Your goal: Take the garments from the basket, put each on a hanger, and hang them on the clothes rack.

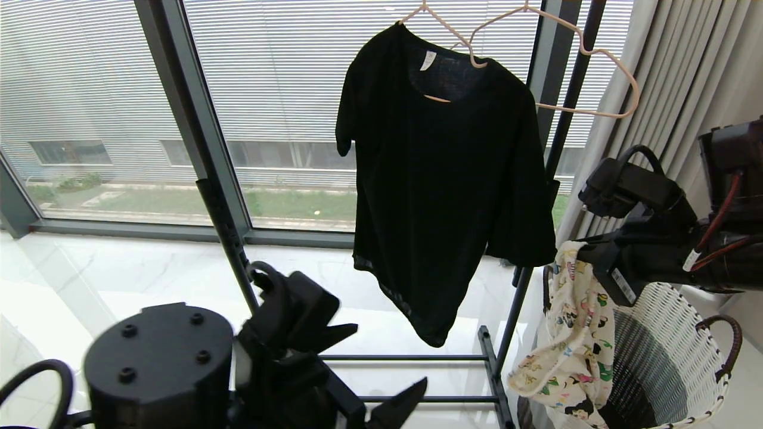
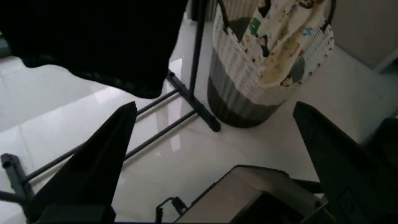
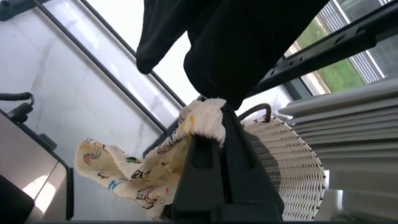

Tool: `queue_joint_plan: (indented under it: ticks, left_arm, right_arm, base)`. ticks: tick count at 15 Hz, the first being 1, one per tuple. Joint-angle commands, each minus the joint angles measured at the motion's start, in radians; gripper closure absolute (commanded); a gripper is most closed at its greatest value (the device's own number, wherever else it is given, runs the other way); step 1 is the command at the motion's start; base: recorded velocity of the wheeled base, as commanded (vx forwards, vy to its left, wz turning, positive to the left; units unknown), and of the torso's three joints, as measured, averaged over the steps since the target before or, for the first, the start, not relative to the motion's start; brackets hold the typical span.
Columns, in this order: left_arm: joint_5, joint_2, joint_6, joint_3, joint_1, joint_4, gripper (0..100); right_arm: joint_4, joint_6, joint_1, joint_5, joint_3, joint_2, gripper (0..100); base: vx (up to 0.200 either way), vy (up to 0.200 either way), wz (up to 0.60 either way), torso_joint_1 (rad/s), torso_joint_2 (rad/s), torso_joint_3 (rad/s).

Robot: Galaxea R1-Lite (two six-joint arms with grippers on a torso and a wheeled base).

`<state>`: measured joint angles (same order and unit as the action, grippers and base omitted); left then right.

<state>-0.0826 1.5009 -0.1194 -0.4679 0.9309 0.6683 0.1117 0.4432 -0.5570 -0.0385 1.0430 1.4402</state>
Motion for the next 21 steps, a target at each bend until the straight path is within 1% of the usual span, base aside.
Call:
queue_joint_plan:
  ticks: [1,2,4,6,9,14,15,17,19,21]
  left_arm:
    - [-0.006,0.167,-0.003,-0.094,0.077,0.001,0]
    - [-0.005,0.216,-0.005,-0.138,0.079,0.001,0]
    - [-0.009,0.348,-0.031,-0.265,0.097,0.001,0]
    - [-0.009,0.446,-0.037,-0.347,0.108,0.001,0]
    - [-0.009,0.558,-0.043,-0.448,0.088,0.002,0]
    - [-0.009,0.641,-0.043,-0.483,0.065,0.004,0]
    - [-0.008,0.659,-0.043,-0.500,0.054,0.004,0]
    - [-0.006,0.707,-0.040,-0.545,0.054,0.004,0]
    - [-0.005,0.751,-0.009,-0.549,0.066,0.004,0]
    - [-0.009,0.777,-0.009,-0.549,0.062,0.004,0]
  right_arm:
    - [0.005,0.000,-0.015,0.000,0.002,-0.037,100]
    - [0.008,0.000,-0.018,0.000,0.000,-0.044,100]
    - [0.011,-0.001,-0.024,0.002,-0.003,-0.058,100]
    - [0.011,-0.009,-0.027,0.003,-0.006,-0.063,100]
    - [0.011,-0.101,-0.093,0.003,-0.008,-0.075,100]
    - [0.011,-0.124,-0.098,0.011,-0.038,-0.095,100]
    - [0.011,-0.126,-0.098,0.023,-0.041,-0.100,100]
    - [0.011,-0.127,-0.098,0.025,-0.041,-0.107,100]
    - [0.011,-0.127,-0.100,0.026,-0.043,-0.115,100]
    - [0.011,-0.130,-0.103,0.060,-0.041,-0.126,100]
  base:
    - [0.000,0.000,0.00,0.000,0.00,0.000]
    - [0.000,0.000,0.00,0.000,0.00,0.000]
    - [0.000,0.000,0.00,0.000,0.00,0.000]
    - [0.000,0.000,0.00,0.000,0.00,0.000]
    - [0.000,0.000,0.00,0.000,0.00,0.000]
    - [0.000,0.000,0.00,0.000,0.00,0.000]
    - [0.000,0.000,0.00,0.000,0.00,0.000]
    - [0.000,0.000,0.00,0.000,0.00,0.000]
    - [0.000,0.000,0.00,0.000,0.00,0.000]
    - [0.000,0.000,0.00,0.000,0.00,0.000]
